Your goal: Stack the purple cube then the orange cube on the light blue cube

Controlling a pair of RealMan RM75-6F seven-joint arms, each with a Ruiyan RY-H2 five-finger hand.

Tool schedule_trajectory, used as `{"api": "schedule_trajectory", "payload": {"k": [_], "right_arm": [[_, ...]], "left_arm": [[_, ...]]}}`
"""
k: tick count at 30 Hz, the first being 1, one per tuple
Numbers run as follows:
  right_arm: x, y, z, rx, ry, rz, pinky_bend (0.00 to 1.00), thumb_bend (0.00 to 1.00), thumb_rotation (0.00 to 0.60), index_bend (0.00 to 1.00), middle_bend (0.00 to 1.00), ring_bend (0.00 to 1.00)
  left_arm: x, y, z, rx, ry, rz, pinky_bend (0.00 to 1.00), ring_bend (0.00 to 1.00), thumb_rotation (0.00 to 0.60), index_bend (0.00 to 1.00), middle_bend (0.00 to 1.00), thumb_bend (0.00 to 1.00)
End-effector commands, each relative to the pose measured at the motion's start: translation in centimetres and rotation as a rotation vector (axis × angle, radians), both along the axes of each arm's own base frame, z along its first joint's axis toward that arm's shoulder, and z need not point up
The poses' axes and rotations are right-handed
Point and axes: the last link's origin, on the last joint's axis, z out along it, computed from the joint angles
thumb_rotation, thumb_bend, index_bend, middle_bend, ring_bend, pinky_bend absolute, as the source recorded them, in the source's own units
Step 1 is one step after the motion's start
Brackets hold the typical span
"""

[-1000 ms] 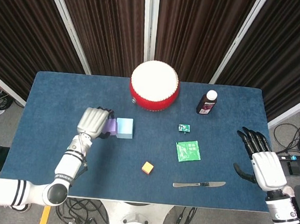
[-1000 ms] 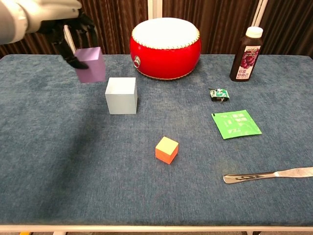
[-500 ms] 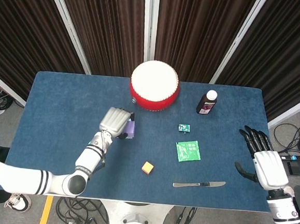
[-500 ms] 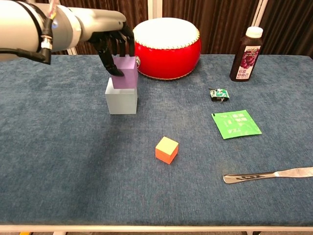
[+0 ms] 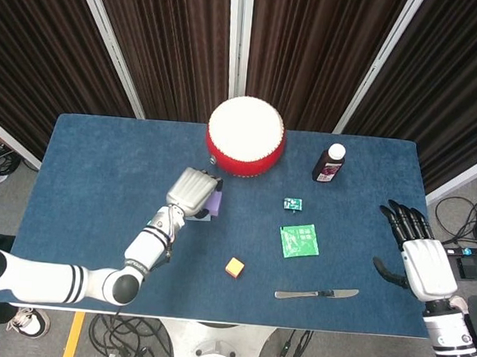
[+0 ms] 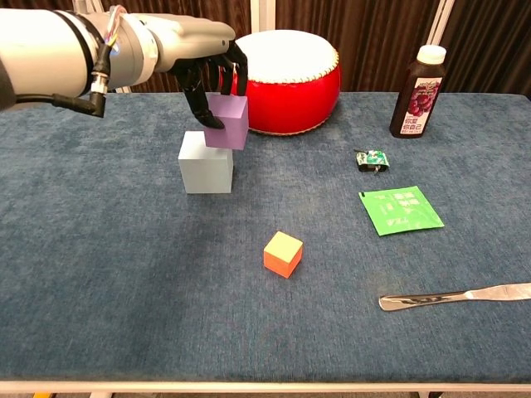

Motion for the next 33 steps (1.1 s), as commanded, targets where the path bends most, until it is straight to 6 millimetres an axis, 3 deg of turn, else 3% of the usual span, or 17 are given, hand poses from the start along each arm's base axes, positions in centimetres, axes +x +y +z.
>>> {"api": "schedule_trajectory", "payload": {"k": [1,17,33], "right_arm": [[0.0,0.0,-0.1,0.002,0.002,-0.001,0.0,0.22,0.6,0.0,0.0,0.0],[0.2,0.0,-0.5,0.006,0.022,0.0,0.0,0.22,0.6,0.0,0.0,0.0],[0.4,-0.2,-0.8,0.011,0.034,-0.006,0.0,0.22,0.6,0.0,0.0,0.0]], "left_arm": [[-0.6,0.3,0.0,-0.003,0.004,-0.002,0.48,0.39,0.6,0.46,0.56,0.29],[-2.0,1.7,0.4,-0.021,-0.042,0.094,0.48,0.39,0.6,0.46,0.56,0.29],[-2.8,1.5,-0.3,-0.006,-0.003,0.018,0.47,0.39,0.6,0.46,0.56,0.29]]}}
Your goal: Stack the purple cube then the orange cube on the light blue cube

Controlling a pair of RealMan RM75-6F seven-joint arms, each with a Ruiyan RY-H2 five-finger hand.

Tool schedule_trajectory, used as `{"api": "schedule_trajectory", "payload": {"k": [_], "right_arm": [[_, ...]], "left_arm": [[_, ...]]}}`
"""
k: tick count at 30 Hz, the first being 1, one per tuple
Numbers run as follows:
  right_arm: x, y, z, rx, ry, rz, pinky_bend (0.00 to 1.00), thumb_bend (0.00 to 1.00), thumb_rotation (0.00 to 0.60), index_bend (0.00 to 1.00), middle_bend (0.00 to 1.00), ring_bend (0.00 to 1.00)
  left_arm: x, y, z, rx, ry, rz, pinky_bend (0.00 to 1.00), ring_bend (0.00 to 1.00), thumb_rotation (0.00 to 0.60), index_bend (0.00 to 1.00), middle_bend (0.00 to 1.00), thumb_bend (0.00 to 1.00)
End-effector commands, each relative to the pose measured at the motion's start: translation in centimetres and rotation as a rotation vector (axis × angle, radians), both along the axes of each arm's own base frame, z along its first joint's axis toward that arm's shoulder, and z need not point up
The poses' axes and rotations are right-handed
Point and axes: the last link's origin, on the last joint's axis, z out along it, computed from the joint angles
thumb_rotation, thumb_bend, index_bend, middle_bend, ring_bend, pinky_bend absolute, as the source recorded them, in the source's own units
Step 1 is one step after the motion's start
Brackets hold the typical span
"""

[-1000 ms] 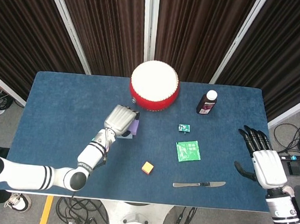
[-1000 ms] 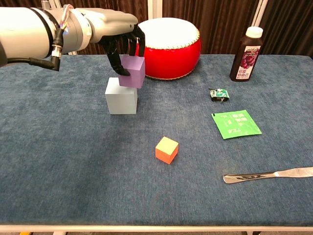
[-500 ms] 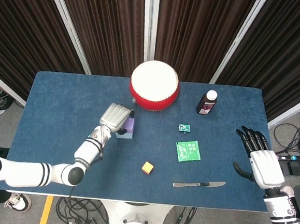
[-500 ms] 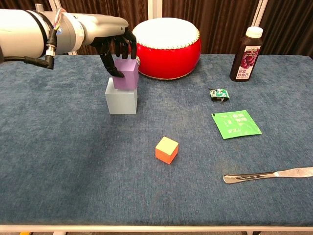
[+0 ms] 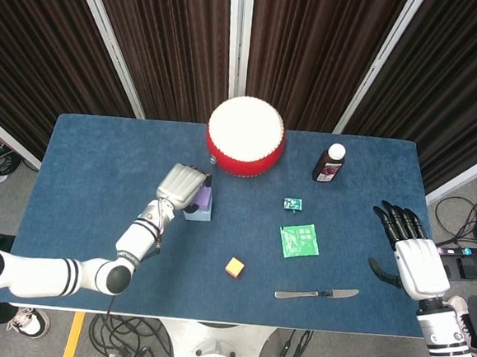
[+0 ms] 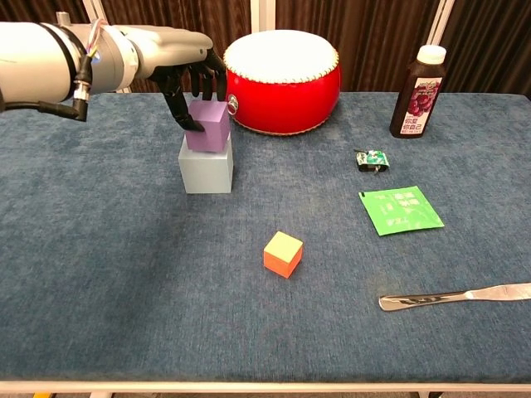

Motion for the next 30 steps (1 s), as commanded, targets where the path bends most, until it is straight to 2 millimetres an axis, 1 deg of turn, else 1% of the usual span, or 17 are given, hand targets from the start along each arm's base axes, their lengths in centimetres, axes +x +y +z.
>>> {"api": "schedule_trajectory", "payload": {"k": [1,8,15,22,30], "right_arm": [[0.04,-0.02,0.0,-0.001,0.002,0.0,0.0,0.22,0.6,0.0,0.0,0.0],[0.17,0.07,-0.15,0.005,0.007,0.003,0.0,0.22,0.6,0.0,0.0,0.0],[0.11,-0.01,-0.15,0.005,0.008,-0.002,0.0,0.22,0.6,0.0,0.0,0.0],[0.07,-0.04,-0.2,0.006,0.011,-0.004,0.0,0.22,0.6,0.0,0.0,0.0],[0.02,-0.07,-0.16,0.004,0.009,-0.005,0.0,0.22,0.6,0.0,0.0,0.0]], "left_arm": [[-0.04,-0.12,-0.27,0.008,0.014,-0.029,0.47,0.39,0.6,0.46,0.56,0.29],[-0.11,0.1,-0.61,0.001,0.01,-0.033,0.47,0.39,0.6,0.46,0.56,0.29],[-0.62,0.38,-0.27,0.01,0.011,0.0,0.47,0.39,0.6,0.46,0.56,0.29],[-0.66,0.56,0.31,0.023,0.006,0.014,0.47,0.39,0.6,0.46,0.56,0.29],[-0.59,0.35,0.04,-0.001,-0.006,0.034,0.47,0.39,0.6,0.46,0.56,0.29]]}}
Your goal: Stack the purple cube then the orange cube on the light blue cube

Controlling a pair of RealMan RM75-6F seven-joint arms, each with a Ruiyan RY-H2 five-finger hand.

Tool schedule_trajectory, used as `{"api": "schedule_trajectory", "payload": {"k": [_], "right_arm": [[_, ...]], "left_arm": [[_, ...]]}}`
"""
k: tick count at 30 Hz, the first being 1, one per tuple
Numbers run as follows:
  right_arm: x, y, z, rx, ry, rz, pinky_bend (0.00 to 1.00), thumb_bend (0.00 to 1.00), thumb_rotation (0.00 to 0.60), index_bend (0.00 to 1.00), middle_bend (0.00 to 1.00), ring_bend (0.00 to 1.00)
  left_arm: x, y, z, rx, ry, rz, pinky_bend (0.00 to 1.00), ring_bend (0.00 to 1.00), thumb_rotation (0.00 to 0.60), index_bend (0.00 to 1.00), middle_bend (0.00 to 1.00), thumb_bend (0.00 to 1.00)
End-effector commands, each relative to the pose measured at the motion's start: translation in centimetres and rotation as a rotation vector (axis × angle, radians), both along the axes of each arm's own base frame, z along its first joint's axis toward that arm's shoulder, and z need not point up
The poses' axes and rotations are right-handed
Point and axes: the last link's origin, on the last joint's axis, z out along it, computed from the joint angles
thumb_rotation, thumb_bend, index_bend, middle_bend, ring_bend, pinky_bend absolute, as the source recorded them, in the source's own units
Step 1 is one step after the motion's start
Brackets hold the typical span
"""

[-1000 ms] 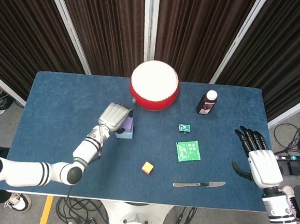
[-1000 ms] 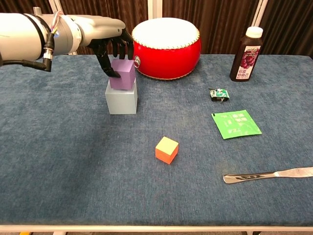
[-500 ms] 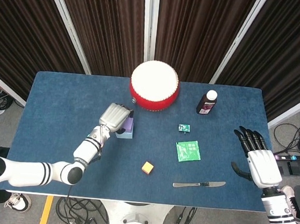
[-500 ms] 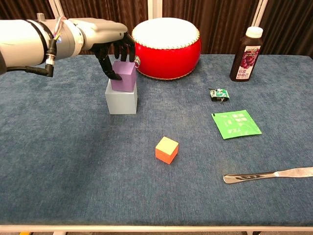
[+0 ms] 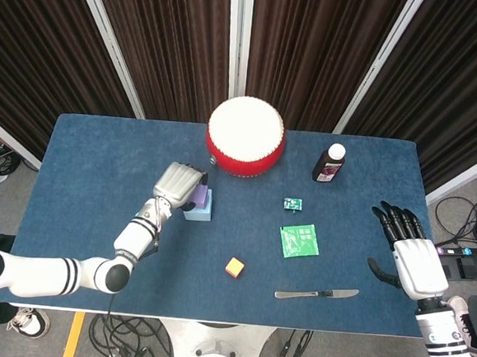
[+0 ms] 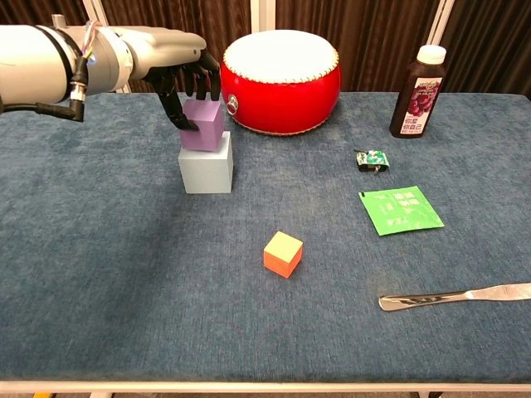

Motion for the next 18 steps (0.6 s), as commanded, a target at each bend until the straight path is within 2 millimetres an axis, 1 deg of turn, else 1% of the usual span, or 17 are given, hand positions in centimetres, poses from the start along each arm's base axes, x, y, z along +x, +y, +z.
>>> {"api": "schedule_trajectory", "payload": {"k": [1,5,18], "right_arm": [[0.0,0.0,0.0,-0.001,-0.002,0.0,0.0,0.22,0.6,0.0,0.0,0.0],[0.0,0.0,0.1,-0.001,-0.002,0.0,0.0,0.22,0.6,0.0,0.0,0.0],[0.0,-0.1,0.0,0.003,0.001,-0.002,0.0,0.22,0.6,0.0,0.0,0.0]], "left_arm": [[0.2,-0.1,0.0,-0.011,-0.012,0.013,0.47,0.39,0.6,0.46,0.56,0.29],[0.3,0.0,0.0,-0.005,-0.006,0.01,0.47,0.39,0.6,0.46,0.56,0.29],[-0.7,0.0,-0.2,-0.014,-0.007,0.044,0.47,0.39,0.6,0.46,0.56,0.29]]}}
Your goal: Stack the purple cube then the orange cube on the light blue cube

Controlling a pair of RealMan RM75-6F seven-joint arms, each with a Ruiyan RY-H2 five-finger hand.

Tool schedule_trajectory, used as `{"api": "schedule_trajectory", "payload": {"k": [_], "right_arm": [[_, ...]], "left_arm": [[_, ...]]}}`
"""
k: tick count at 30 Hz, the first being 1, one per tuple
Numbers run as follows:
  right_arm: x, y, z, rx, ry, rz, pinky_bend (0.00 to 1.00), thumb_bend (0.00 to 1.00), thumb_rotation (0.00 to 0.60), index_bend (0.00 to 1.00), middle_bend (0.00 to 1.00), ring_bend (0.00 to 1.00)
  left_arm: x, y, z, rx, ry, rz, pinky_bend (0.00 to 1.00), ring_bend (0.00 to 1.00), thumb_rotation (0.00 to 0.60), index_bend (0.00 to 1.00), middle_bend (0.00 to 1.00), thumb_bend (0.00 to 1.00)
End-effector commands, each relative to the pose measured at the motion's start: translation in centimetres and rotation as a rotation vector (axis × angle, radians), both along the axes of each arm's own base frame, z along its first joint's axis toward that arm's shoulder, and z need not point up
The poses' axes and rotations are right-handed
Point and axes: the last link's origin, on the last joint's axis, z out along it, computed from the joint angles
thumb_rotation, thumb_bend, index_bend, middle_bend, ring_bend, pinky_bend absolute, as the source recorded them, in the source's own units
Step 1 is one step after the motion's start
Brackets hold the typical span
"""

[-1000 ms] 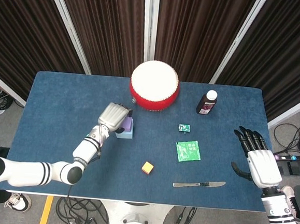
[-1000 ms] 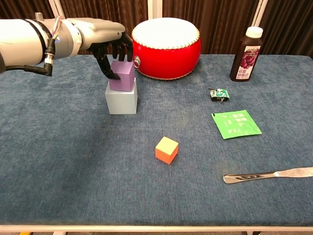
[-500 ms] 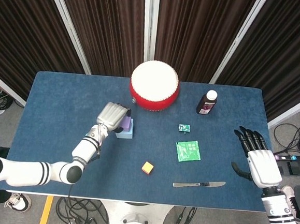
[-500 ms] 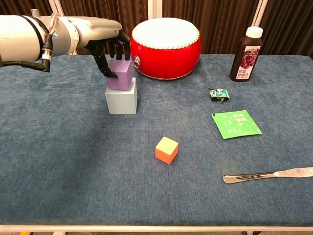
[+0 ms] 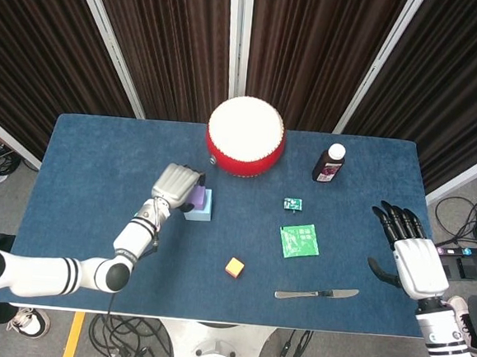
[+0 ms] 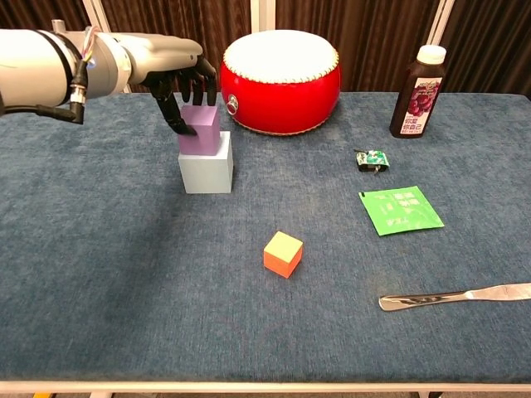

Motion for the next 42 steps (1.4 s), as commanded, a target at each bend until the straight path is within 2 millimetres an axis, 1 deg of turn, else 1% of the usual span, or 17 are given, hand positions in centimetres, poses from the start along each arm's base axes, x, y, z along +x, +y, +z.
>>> {"api": "schedule_trajectory", "payload": {"k": [1,4,6,8,11,14,19,22,24,26,30,33,35,37,40,42], "right_arm": [[0.0,0.0,0.0,0.001,0.001,-0.001,0.0,0.22,0.6,0.0,0.0,0.0],[0.0,0.0,0.0,0.001,0.001,-0.002,0.0,0.22,0.6,0.0,0.0,0.0],[0.0,0.0,0.0,0.001,-0.001,-0.003,0.0,0.22,0.6,0.0,0.0,0.0],[0.0,-0.1,0.0,0.0,-0.002,-0.004,0.0,0.22,0.6,0.0,0.0,0.0],[-0.1,0.0,0.1,0.001,-0.003,-0.005,0.0,0.22,0.6,0.0,0.0,0.0],[0.0,0.0,0.1,0.002,-0.003,-0.003,0.0,0.22,0.6,0.0,0.0,0.0],[0.0,0.0,0.0,0.006,-0.003,-0.003,0.0,0.22,0.6,0.0,0.0,0.0],[0.0,0.0,0.1,0.008,-0.006,-0.002,0.0,0.21,0.6,0.0,0.0,0.0],[0.0,0.1,0.2,0.006,-0.013,-0.001,0.0,0.22,0.6,0.0,0.0,0.0],[0.0,0.1,0.4,0.002,-0.021,0.001,0.0,0.22,0.6,0.0,0.0,0.0],[-0.1,0.2,0.7,-0.001,-0.033,0.003,0.0,0.22,0.6,0.0,0.0,0.0],[-0.1,0.3,0.8,0.002,-0.036,0.008,0.0,0.22,0.6,0.0,0.0,0.0],[0.0,0.4,0.8,0.004,-0.036,0.011,0.0,0.22,0.6,0.0,0.0,0.0],[0.0,0.4,0.7,0.006,-0.036,0.013,0.0,0.22,0.6,0.0,0.0,0.0],[0.0,0.5,0.7,0.007,-0.034,0.012,0.0,0.22,0.6,0.0,0.0,0.0],[-0.1,0.5,0.7,0.006,-0.034,0.012,0.0,0.22,0.6,0.0,0.0,0.0]], "left_arm": [[0.0,-0.1,0.0,-0.003,-0.009,0.006,0.47,0.39,0.6,0.46,0.56,0.29],[0.1,-0.1,0.0,-0.004,-0.016,0.003,0.47,0.39,0.6,0.45,0.55,0.29],[0.0,-0.2,-0.1,-0.016,-0.015,0.003,0.45,0.37,0.6,0.42,0.51,0.28],[0.1,-0.2,0.0,-0.026,-0.028,0.006,0.41,0.33,0.6,0.35,0.41,0.25],[0.3,-0.2,0.1,-0.03,-0.055,0.0,0.36,0.27,0.6,0.26,0.3,0.2],[0.5,-0.1,0.1,-0.028,-0.066,-0.01,0.33,0.23,0.6,0.2,0.23,0.16],[0.8,-0.1,0.7,0.0,-0.101,-0.009,0.3,0.21,0.6,0.16,0.21,0.13],[1.0,-0.4,2.2,0.044,-0.109,-0.016,0.3,0.2,0.6,0.16,0.21,0.13],[0.9,-0.9,3.9,0.1,-0.116,-0.019,0.3,0.2,0.6,0.16,0.21,0.13],[0.6,-1.7,5.4,0.153,-0.127,-0.017,0.31,0.21,0.6,0.16,0.22,0.13],[-0.6,-4.4,8.2,0.234,-0.165,0.003,0.36,0.23,0.6,0.19,0.28,0.13],[-1.4,-6.7,9.1,0.239,-0.208,0.022,0.41,0.3,0.6,0.26,0.36,0.13],[-2.0,-8.7,8.9,0.193,-0.221,0.019,0.45,0.34,0.6,0.32,0.4,0.13],[-2.7,-10.6,8.3,0.133,-0.217,0.003,0.47,0.36,0.6,0.35,0.42,0.13],[-3.3,-12.8,7.0,0.044,-0.202,-0.033,0.47,0.36,0.6,0.37,0.43,0.13],[-3.5,-13.8,6.2,-0.003,-0.191,-0.06,0.47,0.36,0.6,0.38,0.43,0.13]]}}
